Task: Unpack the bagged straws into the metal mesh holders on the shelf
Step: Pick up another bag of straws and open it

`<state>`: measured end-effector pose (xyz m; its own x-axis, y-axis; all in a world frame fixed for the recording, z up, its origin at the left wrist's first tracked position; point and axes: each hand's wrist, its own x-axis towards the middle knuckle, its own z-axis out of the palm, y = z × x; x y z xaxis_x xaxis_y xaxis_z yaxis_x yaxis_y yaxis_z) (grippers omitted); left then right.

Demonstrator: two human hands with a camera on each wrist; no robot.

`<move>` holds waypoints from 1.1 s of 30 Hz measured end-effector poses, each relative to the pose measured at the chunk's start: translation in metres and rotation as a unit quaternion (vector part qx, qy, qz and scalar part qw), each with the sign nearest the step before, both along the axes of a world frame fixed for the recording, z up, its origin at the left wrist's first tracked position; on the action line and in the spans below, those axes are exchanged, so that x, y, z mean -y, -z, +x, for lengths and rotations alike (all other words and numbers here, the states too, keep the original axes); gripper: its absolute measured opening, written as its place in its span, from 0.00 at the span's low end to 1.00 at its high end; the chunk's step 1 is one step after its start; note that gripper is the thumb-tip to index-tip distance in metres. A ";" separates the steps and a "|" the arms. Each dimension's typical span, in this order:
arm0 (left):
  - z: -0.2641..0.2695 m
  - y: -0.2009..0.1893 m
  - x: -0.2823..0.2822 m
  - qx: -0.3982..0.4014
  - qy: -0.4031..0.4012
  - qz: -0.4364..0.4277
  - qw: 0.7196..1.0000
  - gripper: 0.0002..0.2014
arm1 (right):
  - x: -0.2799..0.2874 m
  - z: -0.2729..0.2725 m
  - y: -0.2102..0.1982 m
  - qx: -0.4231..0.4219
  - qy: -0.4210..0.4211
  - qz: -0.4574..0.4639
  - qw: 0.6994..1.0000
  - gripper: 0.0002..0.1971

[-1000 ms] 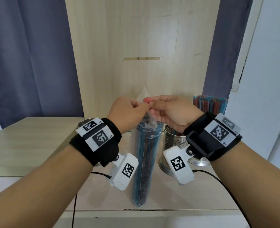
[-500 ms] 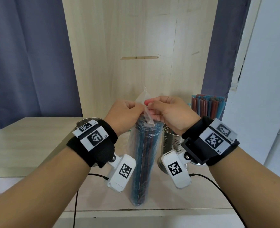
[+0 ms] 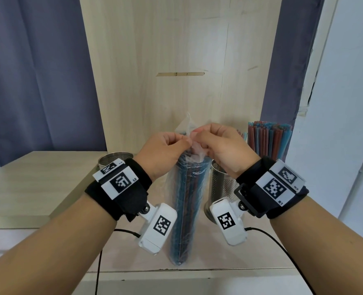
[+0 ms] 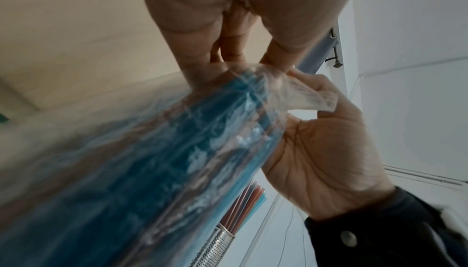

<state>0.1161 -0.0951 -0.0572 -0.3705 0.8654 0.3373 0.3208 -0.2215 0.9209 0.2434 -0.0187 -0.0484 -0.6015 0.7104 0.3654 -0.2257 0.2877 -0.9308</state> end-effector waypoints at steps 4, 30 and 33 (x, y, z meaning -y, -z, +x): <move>0.004 0.003 0.003 -0.044 -0.018 0.021 0.999 0.06 | -0.003 0.001 0.002 0.052 0.062 0.068 0.994 0.10; 0.004 -0.003 0.007 0.013 -0.037 0.002 0.999 0.10 | 0.008 -0.017 0.009 -0.021 0.046 0.003 0.999 0.20; 0.001 -0.008 0.007 0.033 -0.024 -0.019 0.999 0.10 | 0.010 -0.015 0.008 -0.009 0.047 0.029 0.998 0.17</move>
<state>0.1168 -0.1025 -0.0496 -0.4333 0.8573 0.2781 0.2678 -0.1722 0.9480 0.2285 -0.0286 -0.0563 -0.5265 0.7407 0.4173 -0.2115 0.3613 -0.9082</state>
